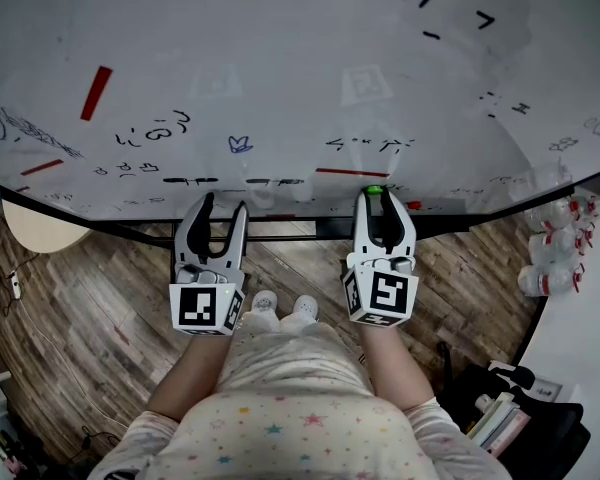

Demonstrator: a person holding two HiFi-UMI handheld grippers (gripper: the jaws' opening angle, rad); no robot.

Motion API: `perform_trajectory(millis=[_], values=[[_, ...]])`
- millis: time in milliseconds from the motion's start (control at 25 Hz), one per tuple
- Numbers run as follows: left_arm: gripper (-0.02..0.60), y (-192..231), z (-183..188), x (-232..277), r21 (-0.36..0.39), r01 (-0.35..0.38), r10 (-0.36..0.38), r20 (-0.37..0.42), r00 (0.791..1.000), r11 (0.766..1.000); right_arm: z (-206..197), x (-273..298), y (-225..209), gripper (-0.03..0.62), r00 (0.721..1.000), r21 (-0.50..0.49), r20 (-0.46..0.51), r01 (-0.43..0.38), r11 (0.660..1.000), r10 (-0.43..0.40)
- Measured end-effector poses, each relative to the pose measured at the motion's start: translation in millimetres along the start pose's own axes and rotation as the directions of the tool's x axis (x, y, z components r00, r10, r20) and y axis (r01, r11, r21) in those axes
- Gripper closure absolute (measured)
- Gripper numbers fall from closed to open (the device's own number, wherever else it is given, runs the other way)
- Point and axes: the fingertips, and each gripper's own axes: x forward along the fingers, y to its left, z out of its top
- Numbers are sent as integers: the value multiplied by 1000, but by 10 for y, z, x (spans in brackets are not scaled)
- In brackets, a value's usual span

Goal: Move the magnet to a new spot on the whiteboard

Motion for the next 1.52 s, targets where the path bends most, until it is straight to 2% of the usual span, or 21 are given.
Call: perform_trajectory(millis=[1520], values=[[402,-101,88,-109,4,6,-6,15,1000,1000,40,-125,18,471,999,-7,-17,-39,999,39]])
